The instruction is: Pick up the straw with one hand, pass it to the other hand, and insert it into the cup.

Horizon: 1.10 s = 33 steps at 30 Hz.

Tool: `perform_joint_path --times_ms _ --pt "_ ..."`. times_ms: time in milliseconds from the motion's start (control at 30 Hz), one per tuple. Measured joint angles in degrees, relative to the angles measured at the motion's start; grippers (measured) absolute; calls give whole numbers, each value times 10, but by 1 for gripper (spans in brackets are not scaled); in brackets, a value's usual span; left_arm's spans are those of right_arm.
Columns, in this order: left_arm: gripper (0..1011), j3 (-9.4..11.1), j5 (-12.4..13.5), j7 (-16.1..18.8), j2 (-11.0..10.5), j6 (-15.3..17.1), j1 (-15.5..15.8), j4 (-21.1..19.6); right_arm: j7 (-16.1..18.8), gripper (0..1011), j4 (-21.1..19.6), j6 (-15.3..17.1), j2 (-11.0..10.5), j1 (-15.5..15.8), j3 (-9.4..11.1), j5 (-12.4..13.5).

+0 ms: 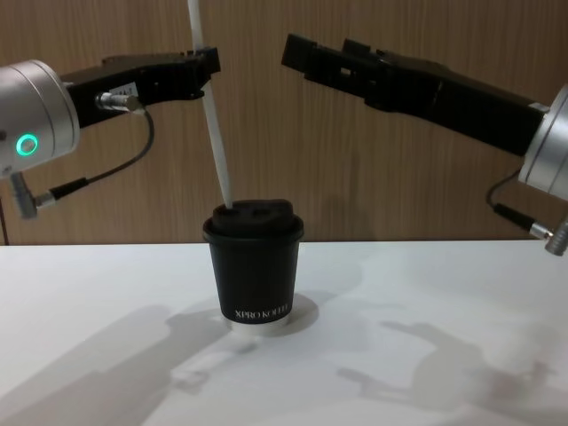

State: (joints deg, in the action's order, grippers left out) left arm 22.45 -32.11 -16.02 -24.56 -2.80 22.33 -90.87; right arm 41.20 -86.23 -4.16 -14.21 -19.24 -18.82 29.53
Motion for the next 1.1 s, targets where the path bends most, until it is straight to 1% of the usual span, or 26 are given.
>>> perform_joint_path --times_ms 300,800,1100 --pt "5 0 7 -1 5 3 1 3 0 1001 0 0 0 0 0 0" --pt "5 -2 27 5 9 5 -3 1 0 1001 0 0 0 0 0 0" --pt "4 -1 37 7 14 6 -1 10 0 1001 0 0 0 0 0 0"
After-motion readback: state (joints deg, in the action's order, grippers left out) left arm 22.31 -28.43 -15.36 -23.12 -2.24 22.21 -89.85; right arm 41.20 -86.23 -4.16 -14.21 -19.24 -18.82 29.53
